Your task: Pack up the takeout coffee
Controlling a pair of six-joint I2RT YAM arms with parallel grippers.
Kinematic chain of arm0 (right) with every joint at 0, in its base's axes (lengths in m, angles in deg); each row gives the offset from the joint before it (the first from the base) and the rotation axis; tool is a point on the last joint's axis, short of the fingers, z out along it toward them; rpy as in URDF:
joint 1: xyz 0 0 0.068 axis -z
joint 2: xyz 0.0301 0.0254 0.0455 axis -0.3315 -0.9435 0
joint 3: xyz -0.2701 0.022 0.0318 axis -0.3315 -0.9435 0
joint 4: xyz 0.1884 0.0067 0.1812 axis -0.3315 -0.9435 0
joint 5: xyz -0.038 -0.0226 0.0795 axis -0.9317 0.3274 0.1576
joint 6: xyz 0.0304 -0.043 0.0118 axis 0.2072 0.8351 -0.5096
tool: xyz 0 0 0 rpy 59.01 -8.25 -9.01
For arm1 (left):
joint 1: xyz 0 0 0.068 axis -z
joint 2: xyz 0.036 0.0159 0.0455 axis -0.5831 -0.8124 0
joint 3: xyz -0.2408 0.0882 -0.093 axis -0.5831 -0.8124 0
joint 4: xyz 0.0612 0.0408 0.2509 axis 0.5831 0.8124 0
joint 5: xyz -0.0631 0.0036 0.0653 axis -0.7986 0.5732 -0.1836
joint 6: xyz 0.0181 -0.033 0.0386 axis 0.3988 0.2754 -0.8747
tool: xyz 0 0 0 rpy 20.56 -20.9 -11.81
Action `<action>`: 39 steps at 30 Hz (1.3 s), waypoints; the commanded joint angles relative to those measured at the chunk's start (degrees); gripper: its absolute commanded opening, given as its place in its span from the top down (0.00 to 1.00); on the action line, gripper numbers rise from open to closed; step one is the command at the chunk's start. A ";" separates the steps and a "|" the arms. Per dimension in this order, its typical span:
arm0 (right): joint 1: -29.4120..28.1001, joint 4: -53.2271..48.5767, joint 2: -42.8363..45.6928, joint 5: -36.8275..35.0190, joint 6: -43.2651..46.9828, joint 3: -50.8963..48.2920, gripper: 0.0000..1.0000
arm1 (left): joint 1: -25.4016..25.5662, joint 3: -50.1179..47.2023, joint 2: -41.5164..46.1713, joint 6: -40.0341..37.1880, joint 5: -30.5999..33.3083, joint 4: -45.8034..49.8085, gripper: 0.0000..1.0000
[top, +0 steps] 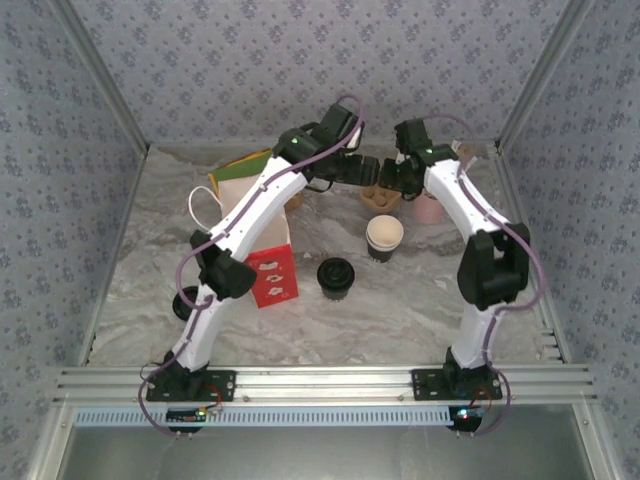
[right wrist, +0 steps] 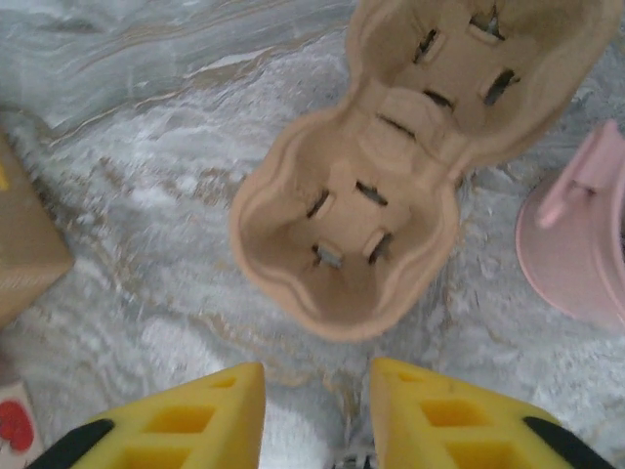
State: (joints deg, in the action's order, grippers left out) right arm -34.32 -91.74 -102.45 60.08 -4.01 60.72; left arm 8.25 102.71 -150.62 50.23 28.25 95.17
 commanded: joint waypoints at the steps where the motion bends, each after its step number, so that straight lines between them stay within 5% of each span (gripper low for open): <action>1: 0.56 -5.64 -6.47 -2.51 0.21 6.94 0.68 | 0.50 -0.36 3.31 0.17 0.86 1.30 0.14; 7: 3.67 -7.99 -14.01 -1.95 -1.49 12.99 0.69 | 1.12 -0.54 4.46 0.03 1.30 2.46 0.12; 19: 10.29 -5.34 -12.19 -0.22 -1.26 7.68 0.62 | 1.29 -0.90 4.23 -0.23 1.45 2.67 0.11; 27: 8.11 -3.14 -13.26 5.43 -2.89 7.45 0.50 | 1.01 -0.85 4.05 -0.48 1.71 3.08 0.11; 39: 7.05 -3.81 -15.78 7.59 -1.68 7.35 0.54 | 0.97 -1.25 4.22 -0.32 1.80 3.56 0.11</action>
State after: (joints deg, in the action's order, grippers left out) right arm -26.91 -94.38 -116.98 66.59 -6.11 68.04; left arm 9.34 101.95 -148.06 50.21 29.52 97.77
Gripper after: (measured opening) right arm 0.461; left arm 0.890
